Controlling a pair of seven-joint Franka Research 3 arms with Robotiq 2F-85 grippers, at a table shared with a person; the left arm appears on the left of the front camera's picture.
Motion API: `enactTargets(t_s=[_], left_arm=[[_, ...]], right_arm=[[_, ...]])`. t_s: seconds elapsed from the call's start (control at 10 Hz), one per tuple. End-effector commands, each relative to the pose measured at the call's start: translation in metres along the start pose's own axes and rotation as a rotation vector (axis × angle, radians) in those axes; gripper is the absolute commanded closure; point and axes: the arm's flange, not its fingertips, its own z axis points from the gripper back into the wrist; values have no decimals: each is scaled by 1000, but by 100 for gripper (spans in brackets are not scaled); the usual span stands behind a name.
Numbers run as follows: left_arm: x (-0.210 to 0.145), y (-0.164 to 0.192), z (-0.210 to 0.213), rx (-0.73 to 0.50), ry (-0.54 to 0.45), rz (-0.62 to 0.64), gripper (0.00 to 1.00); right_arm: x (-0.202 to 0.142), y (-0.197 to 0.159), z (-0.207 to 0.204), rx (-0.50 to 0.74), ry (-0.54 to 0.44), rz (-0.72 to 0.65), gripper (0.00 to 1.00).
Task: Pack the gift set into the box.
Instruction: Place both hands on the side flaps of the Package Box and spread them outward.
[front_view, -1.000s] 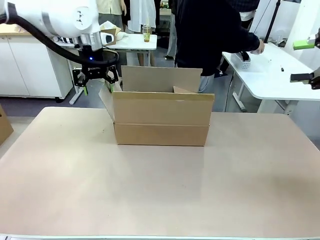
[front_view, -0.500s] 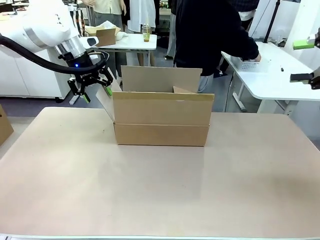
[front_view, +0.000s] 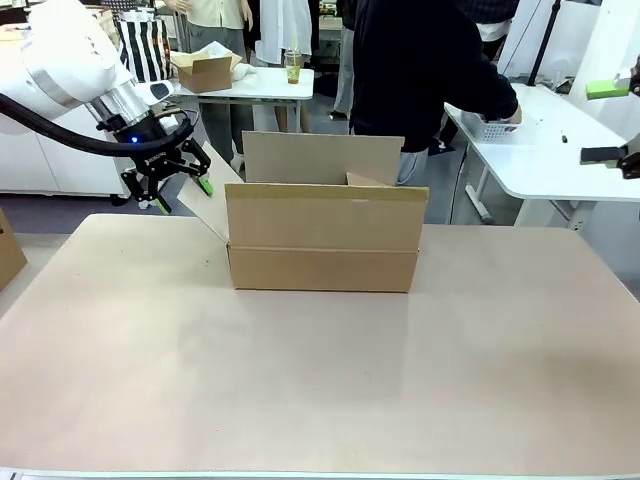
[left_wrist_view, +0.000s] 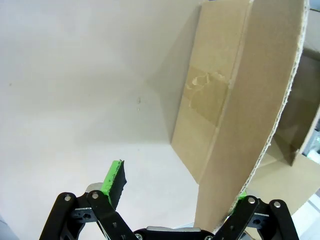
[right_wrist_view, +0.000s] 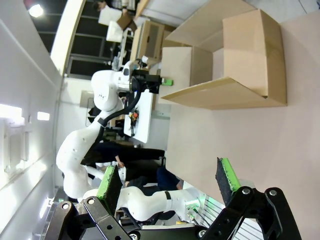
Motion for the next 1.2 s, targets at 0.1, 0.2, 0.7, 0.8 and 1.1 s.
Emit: enactTargets(t_s=[0.1, 0.2, 0.7, 0.8, 1.1], left_arm=[[-8, 7, -10, -89, 47, -8, 0], [-1, 4, -3, -30, 5, -5, 0], [-1, 4, -3, -30, 5, -5, 0], [-1, 4, -3, -30, 5, -5, 0], [-1, 4, -3, -30, 5, -5, 0]], right_arm=[[1, 3, -2, 25, -8, -5, 0], [1, 3, -2, 25, -8, -5, 0], [20, 13, -33, -55, -123, -64, 0], [39, 43, -94, -345, -128, 33, 0], [72, 121, -254, -747, 9, 386, 0]])
